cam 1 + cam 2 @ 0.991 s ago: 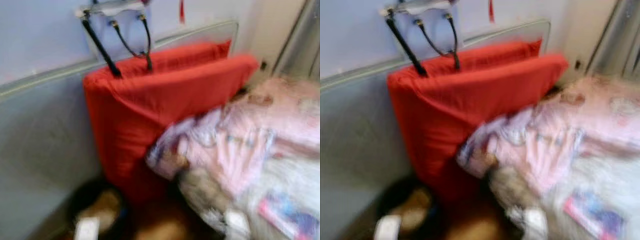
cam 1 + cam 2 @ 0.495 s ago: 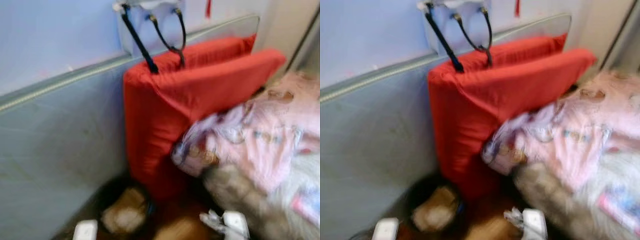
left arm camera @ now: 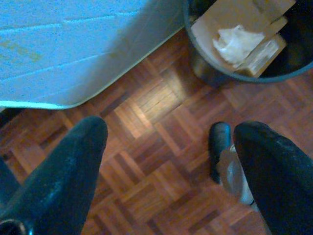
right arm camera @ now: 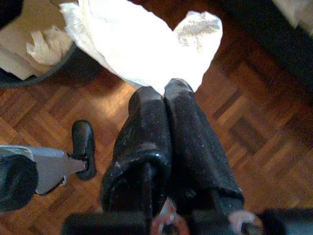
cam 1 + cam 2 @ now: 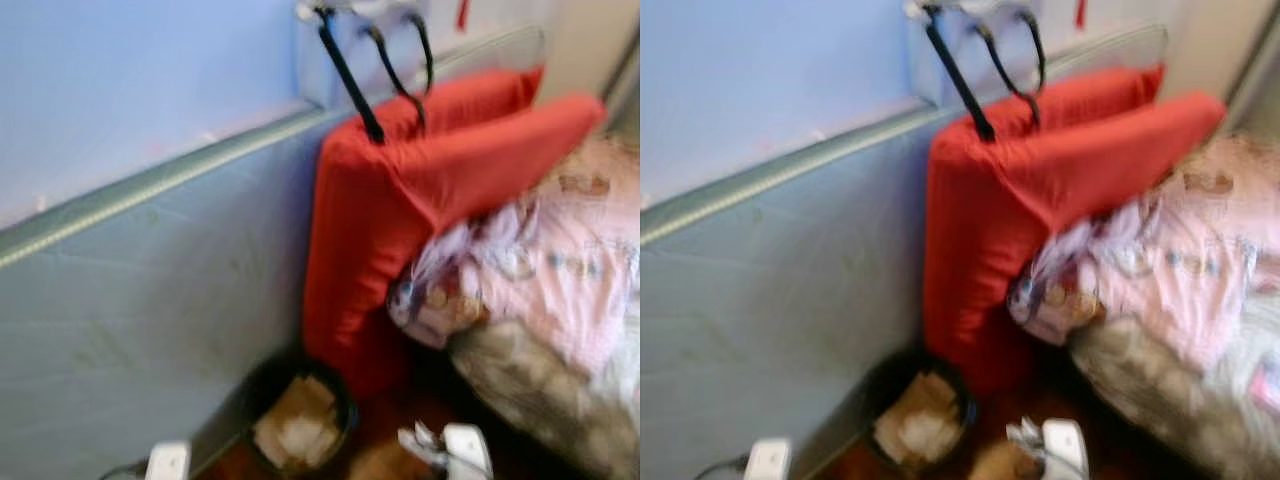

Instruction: Clean up the room

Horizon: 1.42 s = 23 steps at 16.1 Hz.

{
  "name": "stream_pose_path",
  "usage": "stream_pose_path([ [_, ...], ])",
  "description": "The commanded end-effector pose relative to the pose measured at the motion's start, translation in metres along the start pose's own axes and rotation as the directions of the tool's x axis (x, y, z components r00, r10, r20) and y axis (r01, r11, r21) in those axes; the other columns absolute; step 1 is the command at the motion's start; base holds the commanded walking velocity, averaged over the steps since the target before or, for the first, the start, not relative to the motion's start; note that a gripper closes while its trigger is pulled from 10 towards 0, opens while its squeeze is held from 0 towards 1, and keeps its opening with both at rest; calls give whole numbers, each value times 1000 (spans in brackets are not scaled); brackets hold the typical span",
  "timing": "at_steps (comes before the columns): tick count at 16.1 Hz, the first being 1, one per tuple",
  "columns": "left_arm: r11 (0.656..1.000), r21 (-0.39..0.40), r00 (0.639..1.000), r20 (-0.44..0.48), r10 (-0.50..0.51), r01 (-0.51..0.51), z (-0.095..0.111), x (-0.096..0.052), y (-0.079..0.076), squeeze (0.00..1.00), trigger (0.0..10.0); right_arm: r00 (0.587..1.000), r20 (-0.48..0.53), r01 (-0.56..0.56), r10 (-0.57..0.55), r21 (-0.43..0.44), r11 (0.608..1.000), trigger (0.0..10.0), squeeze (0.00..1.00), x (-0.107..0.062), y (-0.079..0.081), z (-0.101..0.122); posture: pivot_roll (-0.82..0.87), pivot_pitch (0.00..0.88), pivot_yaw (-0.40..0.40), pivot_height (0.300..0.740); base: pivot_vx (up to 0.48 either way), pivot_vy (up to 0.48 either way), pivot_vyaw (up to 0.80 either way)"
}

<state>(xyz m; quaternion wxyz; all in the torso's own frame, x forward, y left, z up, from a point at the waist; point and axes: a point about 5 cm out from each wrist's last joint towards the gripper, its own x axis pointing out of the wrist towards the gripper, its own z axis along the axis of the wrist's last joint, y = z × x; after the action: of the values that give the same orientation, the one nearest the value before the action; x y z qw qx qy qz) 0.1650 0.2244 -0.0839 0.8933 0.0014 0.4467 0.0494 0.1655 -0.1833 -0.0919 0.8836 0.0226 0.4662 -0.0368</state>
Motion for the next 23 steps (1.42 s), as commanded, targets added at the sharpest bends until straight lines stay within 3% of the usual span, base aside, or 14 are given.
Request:
stream_pose_path([
  [1, 1000, 23, 1000, -12, 15, -15, -3, -1, 7, 0, 10000, 1000, 3, -14, 14, -2, 1000, 10000, 0, 1, 5, 2, 70, 0, 22, 740, 0, 458, 0],
  [4, 1000, 22, 1000, -13, 16, -16, -3, -2, 8, 0, 10000, 1000, 1, -14, 14, -2, 1000, 10000, 0, 1, 6, 2, 71, 0, 22, 740, 0, 455, 0],
  [20, 1000, 10, 1000, -23, 9, -9, -12, -3, 0, 0, 10000, 1000, 10, -25, 25, -29, 999, 10000, 0, 1, 7, 5, 75, 0, 17, 740, 0, 0, 0],
  [23, 1000, 13, 1000, 6, 11, -11, 5, 2, -6, 0, 10000, 999, 18, -25, 26, -45, 999, 10000, 0, 1, 7, 6, 74, 0, 18, 740, 0, 0, 267],
])
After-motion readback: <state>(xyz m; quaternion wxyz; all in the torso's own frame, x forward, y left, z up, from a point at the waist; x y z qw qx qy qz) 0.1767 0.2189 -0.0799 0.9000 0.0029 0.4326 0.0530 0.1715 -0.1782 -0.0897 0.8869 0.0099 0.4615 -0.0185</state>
